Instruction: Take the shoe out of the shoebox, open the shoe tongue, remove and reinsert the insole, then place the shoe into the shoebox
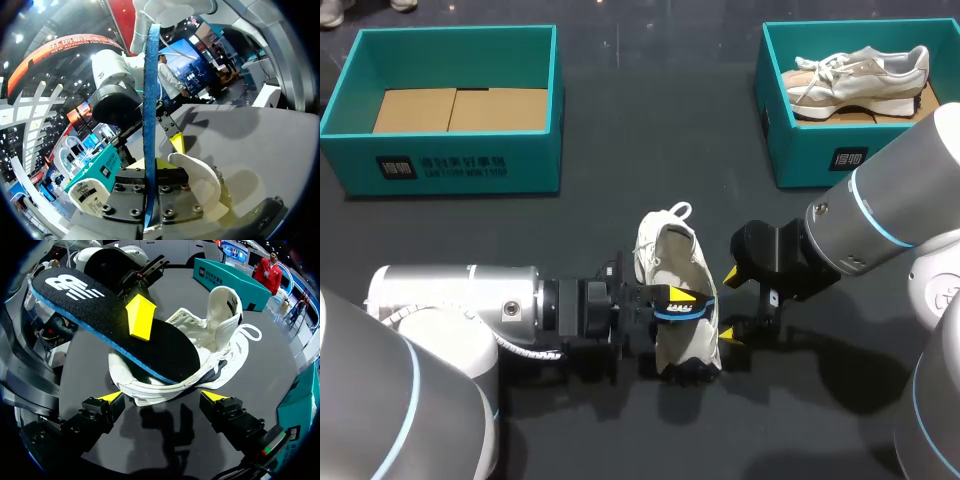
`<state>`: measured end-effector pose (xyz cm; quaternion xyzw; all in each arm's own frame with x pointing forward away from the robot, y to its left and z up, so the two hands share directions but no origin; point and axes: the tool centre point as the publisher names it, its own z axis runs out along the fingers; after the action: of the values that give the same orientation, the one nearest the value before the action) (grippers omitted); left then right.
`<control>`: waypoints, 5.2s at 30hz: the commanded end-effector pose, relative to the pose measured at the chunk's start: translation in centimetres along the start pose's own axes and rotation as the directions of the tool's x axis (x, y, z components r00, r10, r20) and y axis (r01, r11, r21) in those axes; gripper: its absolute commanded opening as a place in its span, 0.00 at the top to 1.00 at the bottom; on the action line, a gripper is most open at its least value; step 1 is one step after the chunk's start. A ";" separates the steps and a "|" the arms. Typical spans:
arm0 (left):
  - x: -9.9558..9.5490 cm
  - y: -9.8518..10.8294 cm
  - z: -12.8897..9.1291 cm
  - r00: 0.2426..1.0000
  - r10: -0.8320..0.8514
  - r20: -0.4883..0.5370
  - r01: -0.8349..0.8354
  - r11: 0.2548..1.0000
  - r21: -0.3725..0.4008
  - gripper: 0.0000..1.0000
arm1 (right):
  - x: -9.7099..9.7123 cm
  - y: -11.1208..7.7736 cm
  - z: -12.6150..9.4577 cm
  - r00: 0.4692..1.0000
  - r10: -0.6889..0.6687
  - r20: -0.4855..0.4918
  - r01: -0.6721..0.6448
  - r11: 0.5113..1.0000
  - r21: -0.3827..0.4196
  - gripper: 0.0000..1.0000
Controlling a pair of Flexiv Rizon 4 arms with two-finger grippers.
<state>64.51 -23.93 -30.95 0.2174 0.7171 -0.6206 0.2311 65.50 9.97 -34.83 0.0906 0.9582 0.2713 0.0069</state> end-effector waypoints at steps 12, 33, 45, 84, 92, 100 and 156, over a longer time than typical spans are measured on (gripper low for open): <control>-0.1 2.6 0.7 0.999 0.013 0.029 -0.013 1.000 -0.027 1.00 | 0.1 0.1 0.1 1.000 0.001 0.003 -0.001 1.000 0.004 0.00; -0.8 0.4 0.2 0.998 0.025 0.054 -0.026 0.999 0.023 0.76 | 0.1 0.1 0.1 1.000 0.001 0.003 -0.001 1.000 0.004 0.00; -0.7 0.4 0.2 0.998 0.048 0.045 -0.049 0.998 0.041 1.00 | 0.1 0.1 0.1 1.000 0.001 0.003 -0.001 1.000 0.004 0.00; -1.1 0.8 -0.2 0.995 0.087 0.052 -0.087 0.996 -0.001 0.75 | 0.1 0.1 0.1 1.000 0.001 0.003 -0.001 1.000 0.004 0.00; -1.0 0.2 -0.5 0.994 0.102 0.044 -0.102 0.995 0.000 0.93 | 0.1 0.1 0.1 1.000 0.001 0.003 -0.001 1.000 0.004 0.00; -0.8 1.8 0.7 0.988 0.151 0.035 -0.150 0.988 -0.029 1.00 | 0.1 0.1 0.1 1.000 0.001 0.003 -0.001 1.000 0.004 0.00; -0.4 4.6 1.8 0.990 0.139 -0.033 -0.142 0.978 -0.152 1.00 | 0.1 0.1 0.1 1.000 0.001 0.003 -0.001 1.000 0.004 0.00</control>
<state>67.52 -24.55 -34.21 0.2572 0.7458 -0.5459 0.2824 65.50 9.97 -34.82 0.0906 0.9582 0.2713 0.0069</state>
